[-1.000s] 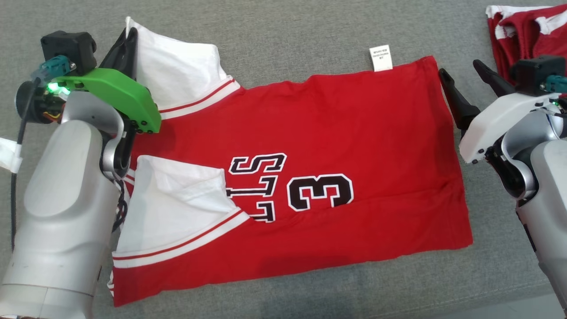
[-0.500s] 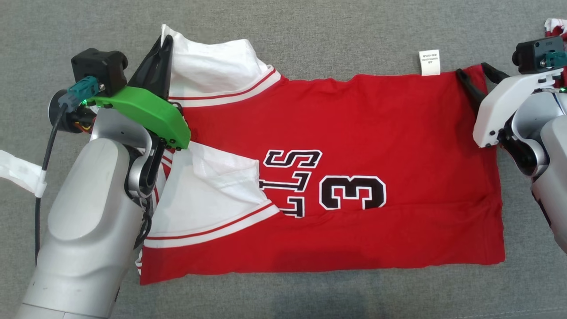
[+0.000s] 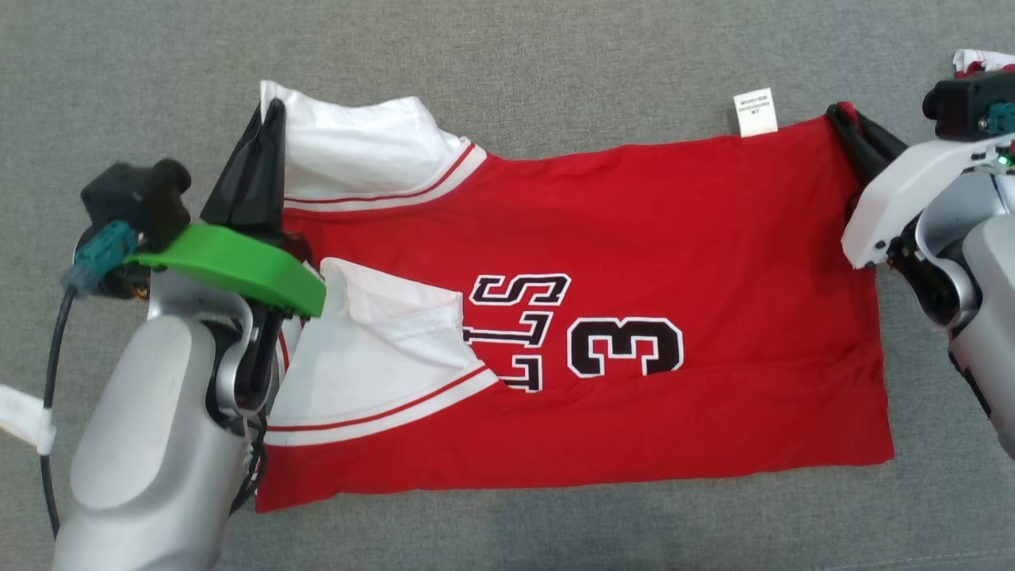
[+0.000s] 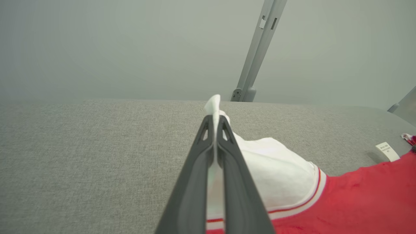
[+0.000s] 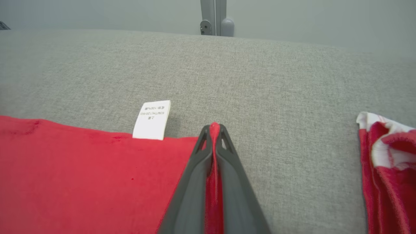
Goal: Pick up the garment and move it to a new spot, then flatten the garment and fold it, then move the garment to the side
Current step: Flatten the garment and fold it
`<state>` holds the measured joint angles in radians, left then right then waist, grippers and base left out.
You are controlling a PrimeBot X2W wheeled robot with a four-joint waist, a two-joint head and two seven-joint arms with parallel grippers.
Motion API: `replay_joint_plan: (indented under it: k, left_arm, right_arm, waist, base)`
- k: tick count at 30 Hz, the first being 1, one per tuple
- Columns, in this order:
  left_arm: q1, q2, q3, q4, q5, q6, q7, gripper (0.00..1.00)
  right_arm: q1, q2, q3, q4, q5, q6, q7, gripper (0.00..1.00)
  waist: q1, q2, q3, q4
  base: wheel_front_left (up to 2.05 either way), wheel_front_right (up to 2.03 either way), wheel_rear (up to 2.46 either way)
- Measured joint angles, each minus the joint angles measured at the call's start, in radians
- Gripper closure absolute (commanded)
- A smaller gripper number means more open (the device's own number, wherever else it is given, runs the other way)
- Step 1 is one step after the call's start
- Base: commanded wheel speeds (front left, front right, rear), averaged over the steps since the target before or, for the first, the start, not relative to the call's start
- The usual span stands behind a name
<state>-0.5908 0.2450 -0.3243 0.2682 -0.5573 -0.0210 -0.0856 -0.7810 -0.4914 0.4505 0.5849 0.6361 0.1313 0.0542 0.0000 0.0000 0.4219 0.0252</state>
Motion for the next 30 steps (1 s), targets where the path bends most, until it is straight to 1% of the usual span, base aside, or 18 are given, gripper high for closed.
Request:
replay_joint_plan:
  k: [4, 8, 12, 16, 20, 23, 26, 30]
  left_arm:
    - [0.115, 0.014, 0.017, -0.097, -0.015, 0.02, -0.025, 1.0]
    - [0.253, 0.02, 0.034, -0.211, -0.05, 0.048, -0.036, 1.0]
    - [0.394, 0.027, 0.044, -0.317, -0.064, 0.081, -0.038, 1.0]
    - [0.524, 0.025, 0.043, -0.396, -0.081, 0.12, -0.03, 1.0]
    - [0.611, 0.02, 0.045, -0.418, -0.098, 0.142, -0.03, 1.0]
    - [0.654, 0.014, 0.046, -0.419, -0.114, 0.152, -0.039, 1.0]
    - [0.681, 0.01, 0.04, -0.415, -0.12, 0.153, -0.039, 1.0]
    - [0.693, 0.001, 0.026, -0.376, -0.132, 0.147, -0.033, 1.0]
  right_arm:
    - [0.09, -0.021, 0.023, -0.081, 0.044, 0.0, -0.063, 1.0]
    - [0.189, -0.035, 0.017, -0.16, 0.067, 0.0, -0.118, 1.0]
    - [0.289, -0.039, -0.007, -0.217, 0.068, 0.0, -0.151, 1.0]
    - [0.401, -0.038, -0.06, -0.268, 0.066, 0.0, -0.173, 1.0]
    - [0.489, -0.022, -0.116, -0.31, 0.061, 0.0, -0.173, 1.0]
    - [0.537, -0.001, -0.147, -0.331, 0.049, 0.0, -0.164, 1.0]
    - [0.572, 0.018, -0.168, -0.346, 0.037, 0.0, -0.156, 1.0]
    - [0.594, 0.045, -0.178, -0.35, 0.017, 0.0, -0.144, 1.0]
  waist:
    - [0.0, 0.0, -0.027, -0.001]
    - [0.0, 0.0, -0.059, -0.005]
    - [0.0, 0.0, -0.088, -0.012]
    - [0.0, 0.0, -0.118, -0.016]
    - [0.0, 0.0, -0.142, -0.02]
    - [0.0, 0.0, -0.155, -0.027]
    - [-0.0001, 0.0, -0.165, -0.032]
    - [-0.0001, 0.0, -0.179, -0.038]
  base:
    - [0.0, 0.0, 0.0]
    - [0.0, 0.0, 0.0]
    - [0.0, 0.0, 0.0]
    - [0.0, 0.0, 0.0]
    - [0.0, 0.0, 0.0]
    - [0.0, 0.0, 0.0]
    - [0.0, 0.0, 0.0]
    - [0.0, 0.0, 0.0]
